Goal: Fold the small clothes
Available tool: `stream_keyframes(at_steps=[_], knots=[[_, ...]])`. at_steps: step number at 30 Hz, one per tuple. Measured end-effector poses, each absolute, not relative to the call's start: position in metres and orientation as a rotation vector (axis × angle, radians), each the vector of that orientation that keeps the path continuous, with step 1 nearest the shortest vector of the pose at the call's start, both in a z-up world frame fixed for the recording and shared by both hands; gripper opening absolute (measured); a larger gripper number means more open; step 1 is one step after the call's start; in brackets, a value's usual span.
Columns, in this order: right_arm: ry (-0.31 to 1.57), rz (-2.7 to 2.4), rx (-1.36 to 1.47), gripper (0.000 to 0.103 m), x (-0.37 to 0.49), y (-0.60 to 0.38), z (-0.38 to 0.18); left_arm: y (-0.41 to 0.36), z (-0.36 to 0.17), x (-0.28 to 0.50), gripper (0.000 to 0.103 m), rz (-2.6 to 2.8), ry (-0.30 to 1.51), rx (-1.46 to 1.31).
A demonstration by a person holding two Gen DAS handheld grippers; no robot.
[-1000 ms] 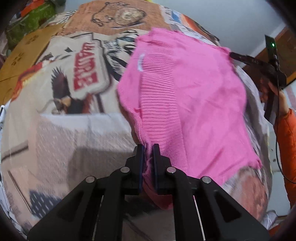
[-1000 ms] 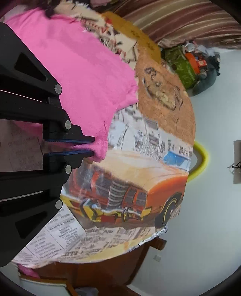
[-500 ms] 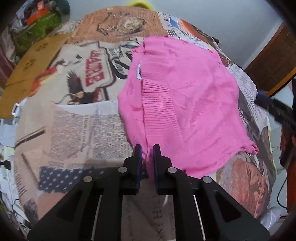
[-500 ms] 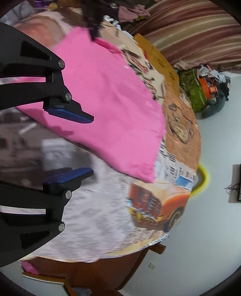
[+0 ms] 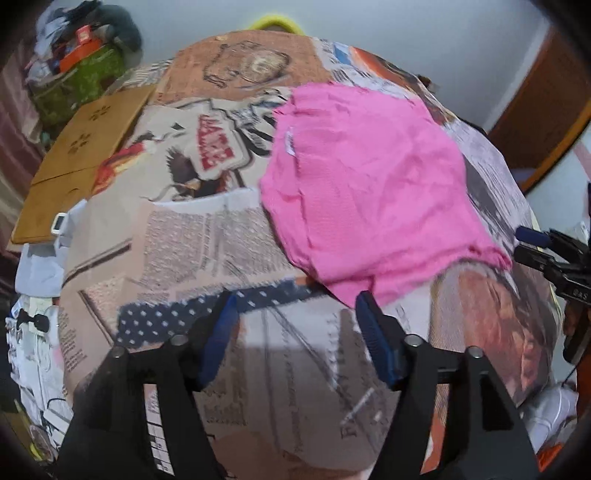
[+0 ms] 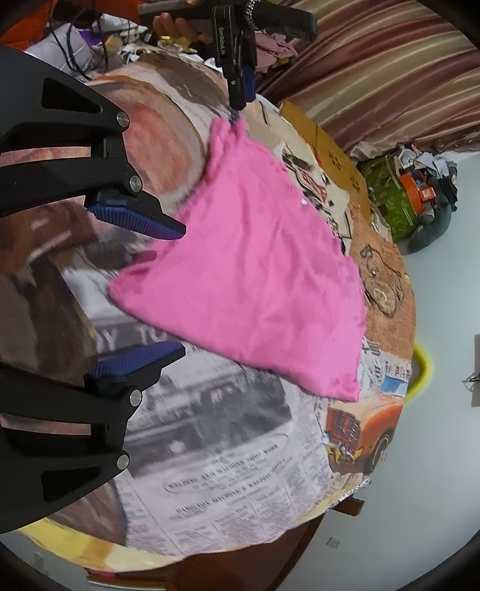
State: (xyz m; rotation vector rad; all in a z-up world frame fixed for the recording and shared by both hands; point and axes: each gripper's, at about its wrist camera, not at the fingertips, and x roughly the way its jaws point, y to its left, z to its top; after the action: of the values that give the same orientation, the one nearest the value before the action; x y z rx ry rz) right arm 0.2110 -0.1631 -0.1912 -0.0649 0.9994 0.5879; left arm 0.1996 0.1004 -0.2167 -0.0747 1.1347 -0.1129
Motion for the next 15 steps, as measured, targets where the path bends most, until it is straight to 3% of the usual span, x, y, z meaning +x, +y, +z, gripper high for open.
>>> stream_keyframes(at_steps=[4, 9, 14, 15], knots=[[1.036, 0.594, -0.077, 0.054, 0.207, -0.156, -0.205, 0.085, -0.23, 0.199, 0.069, -0.153, 1.175, -0.045], [1.076, 0.609, -0.086, 0.053, 0.206, -0.15, -0.22, 0.07, -0.235, 0.205, 0.083, -0.171, 1.167, 0.006], [1.079, 0.637, -0.06, 0.053, 0.211, -0.151, -0.224, 0.061, -0.237, 0.219, 0.084, -0.174, 1.142, 0.058], [1.074, 0.646, -0.062, 0.047, 0.209, -0.15, -0.225, 0.057, -0.237, 0.221, 0.082, -0.18, 1.125, 0.082]])
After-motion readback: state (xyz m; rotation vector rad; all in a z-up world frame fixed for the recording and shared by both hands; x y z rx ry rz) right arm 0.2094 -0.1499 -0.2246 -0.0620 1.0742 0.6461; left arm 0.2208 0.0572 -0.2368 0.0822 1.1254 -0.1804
